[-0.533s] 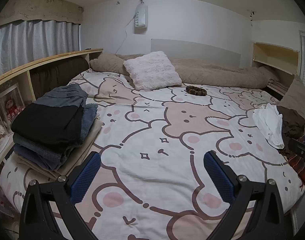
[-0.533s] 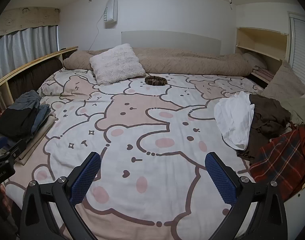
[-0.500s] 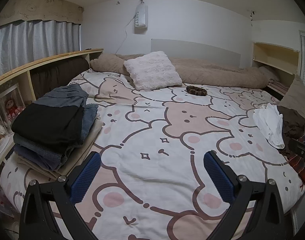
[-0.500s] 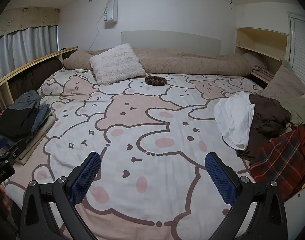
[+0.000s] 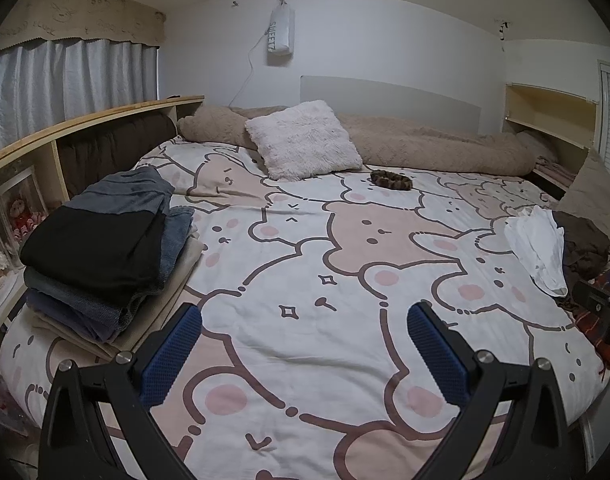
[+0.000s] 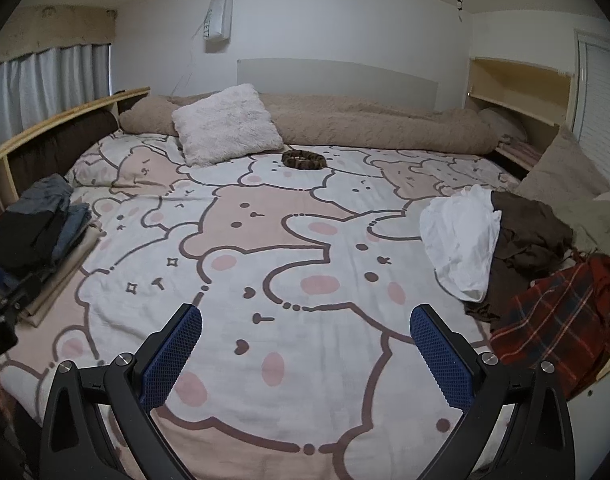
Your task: Fold clothes
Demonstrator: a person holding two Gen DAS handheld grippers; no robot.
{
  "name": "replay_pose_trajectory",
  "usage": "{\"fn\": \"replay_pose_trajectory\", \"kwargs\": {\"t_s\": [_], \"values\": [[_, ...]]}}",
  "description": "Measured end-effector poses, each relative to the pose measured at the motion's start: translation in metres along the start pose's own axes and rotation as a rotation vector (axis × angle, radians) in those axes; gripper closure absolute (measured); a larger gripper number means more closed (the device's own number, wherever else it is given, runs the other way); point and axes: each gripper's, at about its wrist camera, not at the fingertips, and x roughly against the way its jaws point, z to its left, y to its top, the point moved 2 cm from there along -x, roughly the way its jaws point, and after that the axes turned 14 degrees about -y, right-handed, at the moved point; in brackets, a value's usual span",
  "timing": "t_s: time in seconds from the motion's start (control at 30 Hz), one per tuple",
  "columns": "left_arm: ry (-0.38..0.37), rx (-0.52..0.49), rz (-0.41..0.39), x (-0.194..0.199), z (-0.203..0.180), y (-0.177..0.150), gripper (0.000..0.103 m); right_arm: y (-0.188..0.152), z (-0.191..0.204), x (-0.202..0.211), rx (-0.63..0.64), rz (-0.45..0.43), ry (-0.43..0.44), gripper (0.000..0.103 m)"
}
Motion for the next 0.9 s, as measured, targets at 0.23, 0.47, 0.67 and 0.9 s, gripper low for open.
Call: {"fn": "replay_pose_trajectory", "kwargs": {"t_s": [0.23, 0.47, 0.67, 0.9], "values": [[-0.004, -0.003, 0.007, -0.002, -0.002, 0.001, 0.000, -0.003, 0.003, -0.007, 0.000, 0.027, 0.013, 0.000], [-0.008, -0.012, 0.019, -0.008, -0.005, 0.002, 0.000, -0.005, 0.002, -0.012, -0.006, 0.037, 0.009, 0.000], [-0.006, -0.009, 0.018, -0.009, -0.004, 0.003, 0.000, -0.006, 0.003, -0.014, 0.005, 0.041, 0.001, 0.000], [-0.004, -0.008, 0.027, -0.011, -0.003, 0.002, 0.000, -0.009, 0.004, -0.016, 0.012, 0.046, 0.003, 0.000]]}}
